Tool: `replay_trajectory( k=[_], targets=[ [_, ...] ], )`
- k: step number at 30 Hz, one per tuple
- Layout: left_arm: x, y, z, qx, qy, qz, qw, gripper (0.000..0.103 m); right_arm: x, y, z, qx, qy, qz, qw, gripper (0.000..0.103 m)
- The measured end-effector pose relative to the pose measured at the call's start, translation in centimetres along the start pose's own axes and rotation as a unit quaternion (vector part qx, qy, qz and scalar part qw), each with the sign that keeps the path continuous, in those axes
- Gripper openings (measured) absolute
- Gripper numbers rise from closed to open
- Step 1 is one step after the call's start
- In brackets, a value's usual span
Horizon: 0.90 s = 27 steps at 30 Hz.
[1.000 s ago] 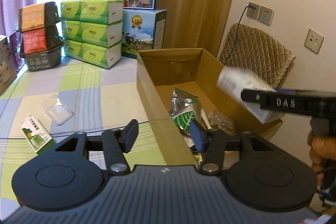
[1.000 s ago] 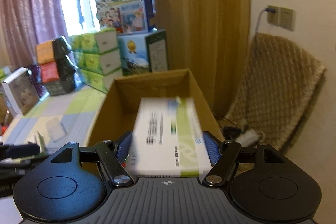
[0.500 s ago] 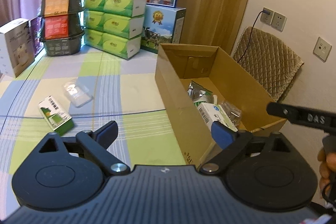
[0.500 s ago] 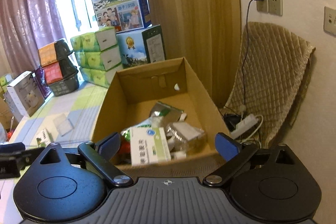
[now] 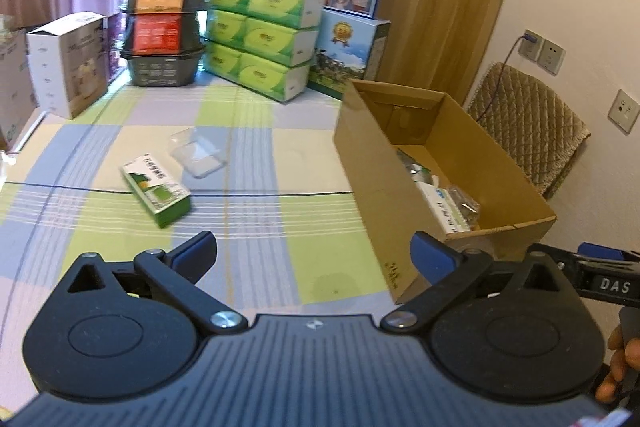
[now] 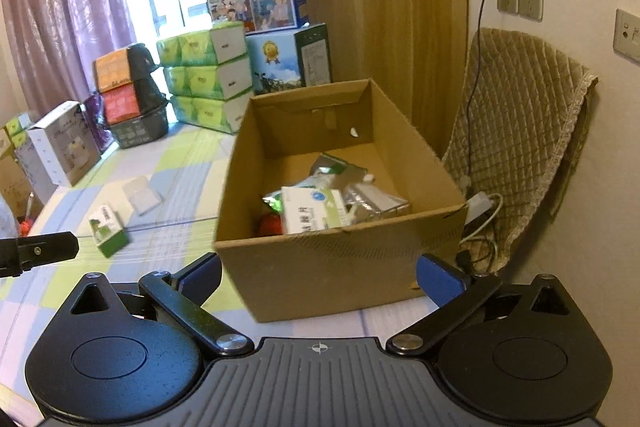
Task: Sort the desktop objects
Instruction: 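Move both open tools back over the remaining table items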
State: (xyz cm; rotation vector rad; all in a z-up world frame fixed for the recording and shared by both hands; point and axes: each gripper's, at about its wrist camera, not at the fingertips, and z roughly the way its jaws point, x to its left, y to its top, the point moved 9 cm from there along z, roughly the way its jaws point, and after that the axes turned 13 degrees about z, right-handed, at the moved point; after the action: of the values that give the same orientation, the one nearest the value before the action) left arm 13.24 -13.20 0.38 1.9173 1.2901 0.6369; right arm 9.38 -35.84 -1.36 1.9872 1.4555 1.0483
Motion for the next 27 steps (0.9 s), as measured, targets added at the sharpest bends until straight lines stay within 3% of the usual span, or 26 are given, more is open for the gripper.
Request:
replay_trajectory(
  k=[11,17,27],
  targets=[
    [4.8,-1.7,-3.3,-0.019,0.035,-0.049,0.9980,0.101,3.8,-2.4,-0.8,0.026,0.025,-0.023,0.999,0.101],
    [6.5,-2.2,-4.6,-0.038,0.056,-0.052,0.9964,0.101,5.8,-3.0,-0.8,0.031,0.043,-0.033,0.998,0.101],
    [7.7,-3.4,-4.6,0.003,0.061,-0.041,0.9973,0.101,7.9,-4.4,-0.5,0.044,0.074,-0.035,0.996,0.101]
  ],
)
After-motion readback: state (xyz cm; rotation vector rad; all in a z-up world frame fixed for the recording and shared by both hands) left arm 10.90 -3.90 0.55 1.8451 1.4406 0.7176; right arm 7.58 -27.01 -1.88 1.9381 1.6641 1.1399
